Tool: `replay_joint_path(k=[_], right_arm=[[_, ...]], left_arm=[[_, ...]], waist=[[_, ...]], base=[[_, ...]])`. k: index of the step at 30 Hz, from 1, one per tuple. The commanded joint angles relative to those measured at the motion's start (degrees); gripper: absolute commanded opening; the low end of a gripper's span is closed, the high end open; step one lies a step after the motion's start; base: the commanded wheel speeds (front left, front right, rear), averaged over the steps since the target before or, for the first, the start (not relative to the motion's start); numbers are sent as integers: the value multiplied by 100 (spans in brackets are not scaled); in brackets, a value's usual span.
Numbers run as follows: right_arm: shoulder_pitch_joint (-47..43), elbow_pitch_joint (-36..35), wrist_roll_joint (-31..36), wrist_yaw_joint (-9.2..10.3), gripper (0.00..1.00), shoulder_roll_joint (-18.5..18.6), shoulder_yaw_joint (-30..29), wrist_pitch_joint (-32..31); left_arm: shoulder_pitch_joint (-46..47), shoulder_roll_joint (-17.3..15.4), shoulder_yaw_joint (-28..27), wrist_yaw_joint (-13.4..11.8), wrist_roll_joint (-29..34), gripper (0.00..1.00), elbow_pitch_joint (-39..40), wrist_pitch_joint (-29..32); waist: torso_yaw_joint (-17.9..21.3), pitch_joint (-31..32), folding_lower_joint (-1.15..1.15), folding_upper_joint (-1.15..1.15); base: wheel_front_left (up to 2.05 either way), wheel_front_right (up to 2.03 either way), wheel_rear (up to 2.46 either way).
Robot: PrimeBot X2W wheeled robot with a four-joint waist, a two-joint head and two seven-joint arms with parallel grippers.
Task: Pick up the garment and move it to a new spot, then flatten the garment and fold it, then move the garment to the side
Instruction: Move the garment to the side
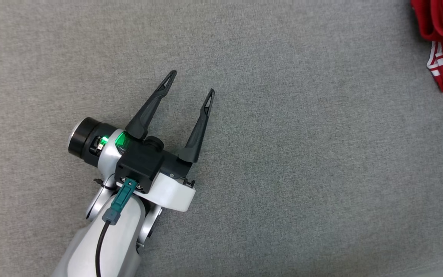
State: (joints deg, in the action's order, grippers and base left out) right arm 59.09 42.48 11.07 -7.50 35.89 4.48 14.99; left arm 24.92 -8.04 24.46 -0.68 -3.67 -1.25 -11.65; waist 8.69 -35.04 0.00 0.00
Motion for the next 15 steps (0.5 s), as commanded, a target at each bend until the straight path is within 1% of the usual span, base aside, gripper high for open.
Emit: replay_joint_path(k=[1,5,8,9,15], right_arm=[[-131,-214,75,3,100,-237,-38,27],[-368,-710,175,3,100,-678,201,27],[-610,-989,35,3,100,-1028,428,27],[-610,-989,35,3,100,-1028,428,27],[-1197,-1398,-479,2,100,-1635,858,27]], left_arm=[[-81,6,-16,-48,-69,100,-36,-40],[-194,41,-40,-136,-134,100,-107,-92],[-318,79,-77,-216,-229,100,-187,-129],[-318,79,-77,-216,-229,100,-187,-129],[-656,219,-259,-412,-585,100,-355,-201]], waist=[[-44,177,0,0],[-123,449,0,0],[-214,697,0,0],[-214,697,0,0],[-447,1249,0,0]], base=[[0,0,0],[0,0,0],[0,0,0],[0,0,0],[0,0,0]])
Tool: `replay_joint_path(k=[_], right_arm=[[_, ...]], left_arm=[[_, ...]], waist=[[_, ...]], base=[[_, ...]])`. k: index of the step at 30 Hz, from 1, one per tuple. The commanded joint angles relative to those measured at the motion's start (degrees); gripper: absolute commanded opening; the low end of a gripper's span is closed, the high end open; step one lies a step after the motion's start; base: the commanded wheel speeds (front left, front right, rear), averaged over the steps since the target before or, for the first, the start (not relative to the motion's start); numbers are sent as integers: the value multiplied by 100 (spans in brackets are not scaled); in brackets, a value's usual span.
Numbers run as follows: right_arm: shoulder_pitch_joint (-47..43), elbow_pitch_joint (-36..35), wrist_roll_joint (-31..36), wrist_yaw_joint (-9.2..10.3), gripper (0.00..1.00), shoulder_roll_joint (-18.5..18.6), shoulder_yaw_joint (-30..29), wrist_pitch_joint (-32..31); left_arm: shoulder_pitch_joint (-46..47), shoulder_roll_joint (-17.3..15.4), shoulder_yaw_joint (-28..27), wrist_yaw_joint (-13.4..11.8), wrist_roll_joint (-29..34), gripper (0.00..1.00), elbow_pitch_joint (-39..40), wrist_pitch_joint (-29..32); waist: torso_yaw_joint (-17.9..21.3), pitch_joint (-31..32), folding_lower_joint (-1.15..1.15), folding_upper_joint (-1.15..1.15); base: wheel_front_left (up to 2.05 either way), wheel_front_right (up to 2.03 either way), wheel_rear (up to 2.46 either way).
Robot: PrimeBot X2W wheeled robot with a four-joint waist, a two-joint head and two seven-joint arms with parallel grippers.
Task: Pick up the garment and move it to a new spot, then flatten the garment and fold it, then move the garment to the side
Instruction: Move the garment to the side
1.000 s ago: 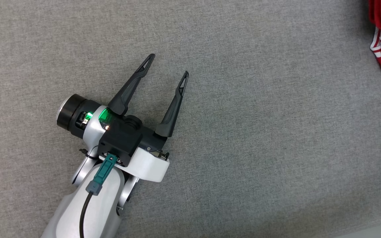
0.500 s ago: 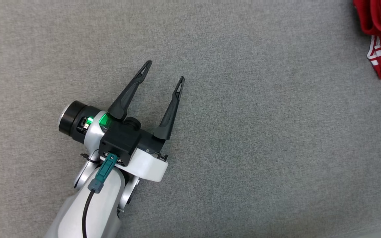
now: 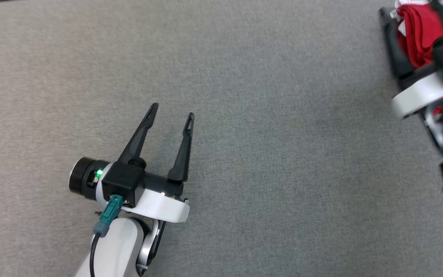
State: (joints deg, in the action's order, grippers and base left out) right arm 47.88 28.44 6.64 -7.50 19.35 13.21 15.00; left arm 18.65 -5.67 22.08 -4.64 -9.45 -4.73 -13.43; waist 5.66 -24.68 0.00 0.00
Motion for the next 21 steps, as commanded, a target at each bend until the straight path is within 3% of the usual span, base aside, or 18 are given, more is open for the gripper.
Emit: replay_joint_path(k=[1,8,13,21], right_arm=[[-184,-68,-156,2,100,-80,40,25],[-1365,-709,-751,2,100,-765,81,26],[-2251,-1084,-909,2,100,-1176,-133,26],[-3546,-1834,-1062,2,100,-1449,-746,25]], left_arm=[[-84,-2,-58,-59,-67,100,-33,-28],[-602,69,-335,-303,-437,100,-257,-116],[-911,66,-475,-342,-516,100,-308,-168],[-1491,79,-859,-384,-269,100,-60,-176]], waist=[[-184,303,0,0],[-444,1019,0,0],[-522,1417,0,0],[-629,1925,0,0]], base=[[0,0,0],[0,0,0],[0,0,0],[0,0,0]])
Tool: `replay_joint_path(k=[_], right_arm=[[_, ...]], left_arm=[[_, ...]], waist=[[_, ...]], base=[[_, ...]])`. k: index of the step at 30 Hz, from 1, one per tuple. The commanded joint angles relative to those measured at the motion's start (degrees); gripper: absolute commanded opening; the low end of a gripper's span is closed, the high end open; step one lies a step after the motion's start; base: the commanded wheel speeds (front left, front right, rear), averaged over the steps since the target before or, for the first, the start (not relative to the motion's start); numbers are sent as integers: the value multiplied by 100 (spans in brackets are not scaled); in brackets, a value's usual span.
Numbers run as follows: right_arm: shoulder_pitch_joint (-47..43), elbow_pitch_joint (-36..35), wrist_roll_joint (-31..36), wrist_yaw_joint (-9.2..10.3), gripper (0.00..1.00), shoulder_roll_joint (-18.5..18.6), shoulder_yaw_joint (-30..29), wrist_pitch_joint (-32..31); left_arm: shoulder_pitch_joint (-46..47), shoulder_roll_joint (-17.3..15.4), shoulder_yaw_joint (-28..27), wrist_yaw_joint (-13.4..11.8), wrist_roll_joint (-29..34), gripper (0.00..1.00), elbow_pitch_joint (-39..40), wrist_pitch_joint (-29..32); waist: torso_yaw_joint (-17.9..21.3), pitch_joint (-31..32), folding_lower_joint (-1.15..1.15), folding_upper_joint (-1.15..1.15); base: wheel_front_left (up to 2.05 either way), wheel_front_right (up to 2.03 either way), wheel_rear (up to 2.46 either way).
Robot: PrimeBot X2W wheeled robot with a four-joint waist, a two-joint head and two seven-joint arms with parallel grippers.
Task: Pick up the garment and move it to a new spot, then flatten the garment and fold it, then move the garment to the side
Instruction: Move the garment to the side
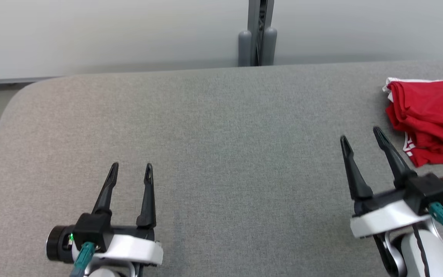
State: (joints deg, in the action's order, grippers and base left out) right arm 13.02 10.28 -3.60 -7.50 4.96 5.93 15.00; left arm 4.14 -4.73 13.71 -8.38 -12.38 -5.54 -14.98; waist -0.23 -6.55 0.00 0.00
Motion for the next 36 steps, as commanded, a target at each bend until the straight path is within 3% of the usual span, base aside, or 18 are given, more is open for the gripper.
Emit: replay_joint_path(k=[1,11,21,36], right_arm=[[-198,-68,-59,2,100,-35,-94,25],[-1455,-566,-100,2,100,-175,-356,26],[-1876,-744,-219,2,100,-195,-478,26],[-1970,-668,-291,2,100,-196,-434,26]], left_arm=[[-119,-2,-63,21,48,100,49,-21],[-823,139,-421,281,194,100,139,-22],[-1148,169,-665,591,389,100,63,-23],[-1151,172,-628,610,276,100,-147,-23]], waist=[[-42,172,0,0],[-134,627,0,0],[-163,765,0,0],[-145,884,0,0]], base=[[0,0,0],[0,0,0],[0,0,0],[0,0,0]])
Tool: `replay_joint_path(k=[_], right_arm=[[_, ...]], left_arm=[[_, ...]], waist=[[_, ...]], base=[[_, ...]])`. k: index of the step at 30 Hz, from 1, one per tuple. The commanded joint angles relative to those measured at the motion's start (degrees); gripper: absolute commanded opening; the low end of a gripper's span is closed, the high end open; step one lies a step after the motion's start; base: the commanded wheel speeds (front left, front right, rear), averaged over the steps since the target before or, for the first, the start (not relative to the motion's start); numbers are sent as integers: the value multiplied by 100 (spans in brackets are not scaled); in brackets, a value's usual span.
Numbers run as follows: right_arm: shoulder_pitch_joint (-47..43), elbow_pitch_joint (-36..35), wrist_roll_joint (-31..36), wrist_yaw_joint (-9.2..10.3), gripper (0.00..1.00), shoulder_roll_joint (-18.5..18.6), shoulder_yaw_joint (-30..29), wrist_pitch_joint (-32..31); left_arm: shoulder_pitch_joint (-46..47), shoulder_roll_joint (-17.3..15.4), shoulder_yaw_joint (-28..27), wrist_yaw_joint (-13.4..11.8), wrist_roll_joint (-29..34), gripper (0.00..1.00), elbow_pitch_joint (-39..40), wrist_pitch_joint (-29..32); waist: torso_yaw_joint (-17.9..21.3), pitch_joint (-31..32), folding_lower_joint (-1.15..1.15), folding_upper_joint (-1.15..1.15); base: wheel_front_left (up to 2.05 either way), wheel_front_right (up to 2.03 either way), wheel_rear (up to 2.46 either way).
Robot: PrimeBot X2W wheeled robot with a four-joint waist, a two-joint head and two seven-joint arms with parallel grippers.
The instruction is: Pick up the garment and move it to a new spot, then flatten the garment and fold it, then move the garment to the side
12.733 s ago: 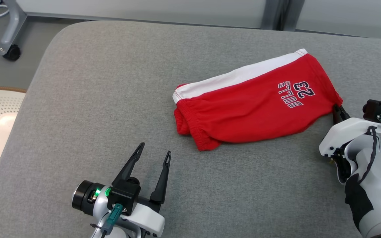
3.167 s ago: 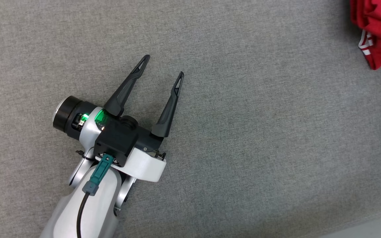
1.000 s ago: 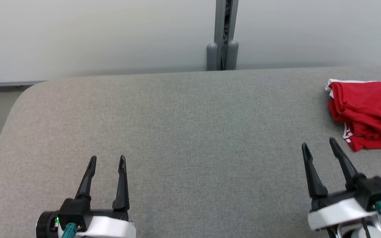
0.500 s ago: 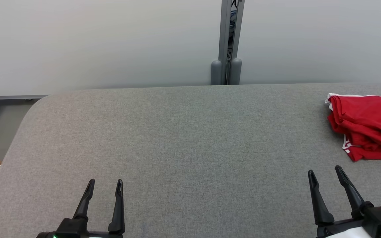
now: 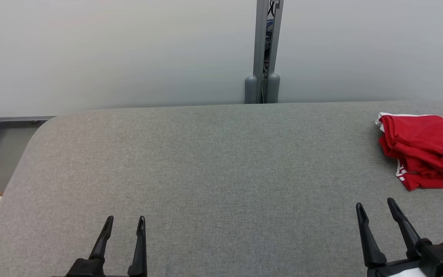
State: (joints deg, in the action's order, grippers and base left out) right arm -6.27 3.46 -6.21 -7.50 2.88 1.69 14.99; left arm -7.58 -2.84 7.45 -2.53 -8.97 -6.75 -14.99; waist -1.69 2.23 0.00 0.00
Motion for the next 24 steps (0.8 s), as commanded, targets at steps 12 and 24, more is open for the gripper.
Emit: replay_joint_path(k=[12,24], right_arm=[[-82,312,-52,0,0,-64,26,-49],[315,598,-1401,0,0,-33,-257,-440]], left_arm=[[-109,26,62,75,-222,0,-375,48],[431,20,-49,226,-1561,0,-727,328]], waist=[[-4,53,0,0],[13,20,0,0]], base=[[0,0,0],[0,0,0]])
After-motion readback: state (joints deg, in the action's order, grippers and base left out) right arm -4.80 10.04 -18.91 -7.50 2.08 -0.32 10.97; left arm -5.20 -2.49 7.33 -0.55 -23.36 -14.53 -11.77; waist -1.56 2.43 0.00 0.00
